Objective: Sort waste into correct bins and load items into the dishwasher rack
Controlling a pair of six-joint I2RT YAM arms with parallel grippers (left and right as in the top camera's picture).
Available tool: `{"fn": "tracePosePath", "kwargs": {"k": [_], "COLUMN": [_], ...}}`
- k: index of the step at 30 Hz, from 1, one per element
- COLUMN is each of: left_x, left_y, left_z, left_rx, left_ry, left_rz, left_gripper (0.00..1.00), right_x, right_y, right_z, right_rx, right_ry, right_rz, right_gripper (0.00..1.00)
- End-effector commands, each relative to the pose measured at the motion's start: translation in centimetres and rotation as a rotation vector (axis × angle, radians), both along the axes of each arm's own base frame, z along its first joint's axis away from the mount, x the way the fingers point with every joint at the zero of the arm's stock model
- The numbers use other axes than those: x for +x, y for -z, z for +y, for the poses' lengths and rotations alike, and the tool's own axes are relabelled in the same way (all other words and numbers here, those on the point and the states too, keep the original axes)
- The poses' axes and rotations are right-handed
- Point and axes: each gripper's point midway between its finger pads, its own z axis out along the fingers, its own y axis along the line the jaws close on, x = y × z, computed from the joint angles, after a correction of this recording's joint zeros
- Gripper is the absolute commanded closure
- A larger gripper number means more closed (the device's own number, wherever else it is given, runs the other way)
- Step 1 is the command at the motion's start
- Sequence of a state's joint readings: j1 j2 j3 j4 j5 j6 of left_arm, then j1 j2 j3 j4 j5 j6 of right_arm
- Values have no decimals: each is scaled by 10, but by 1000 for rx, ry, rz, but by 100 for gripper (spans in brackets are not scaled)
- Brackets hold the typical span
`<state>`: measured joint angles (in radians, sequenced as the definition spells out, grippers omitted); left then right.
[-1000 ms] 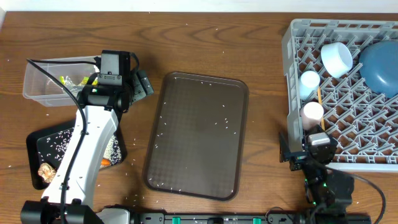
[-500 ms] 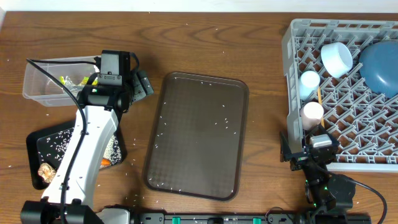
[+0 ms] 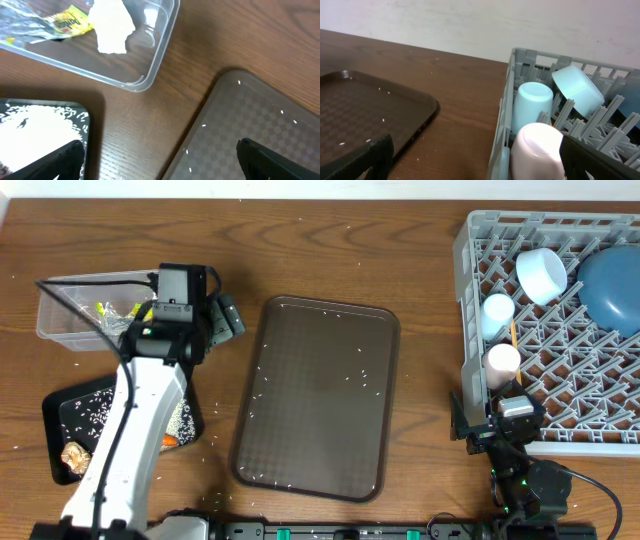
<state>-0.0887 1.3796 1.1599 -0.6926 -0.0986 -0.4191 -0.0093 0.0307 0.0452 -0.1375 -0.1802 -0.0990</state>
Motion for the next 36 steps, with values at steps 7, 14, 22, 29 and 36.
{"fn": "tracePosePath", "kwargs": {"k": [7,14,22,29,36], "left_x": [-26,-40,-74,-95,-104], "left_y": [-40,-26,9,25,32], "left_z": [12,14,23,29,33], "left_rx": [17,-5,27,103,144], "left_ry": [-25,-20,32,47,52], "left_rz": [-221,-546,-701,-780,-820], "left_gripper": [2,2,2,2,2], "right_x": [0,0,0,0,0], "right_y": [3,3,3,3,3], "right_z": [0,0,0,0,0], "right_rx": [-10,-10,-10,-10,-10], "right_ry": [-2,-2,-2,-2,-2], "right_rz": [5,5,5,5,5], "right_gripper": [1,1,1,1,1]}}
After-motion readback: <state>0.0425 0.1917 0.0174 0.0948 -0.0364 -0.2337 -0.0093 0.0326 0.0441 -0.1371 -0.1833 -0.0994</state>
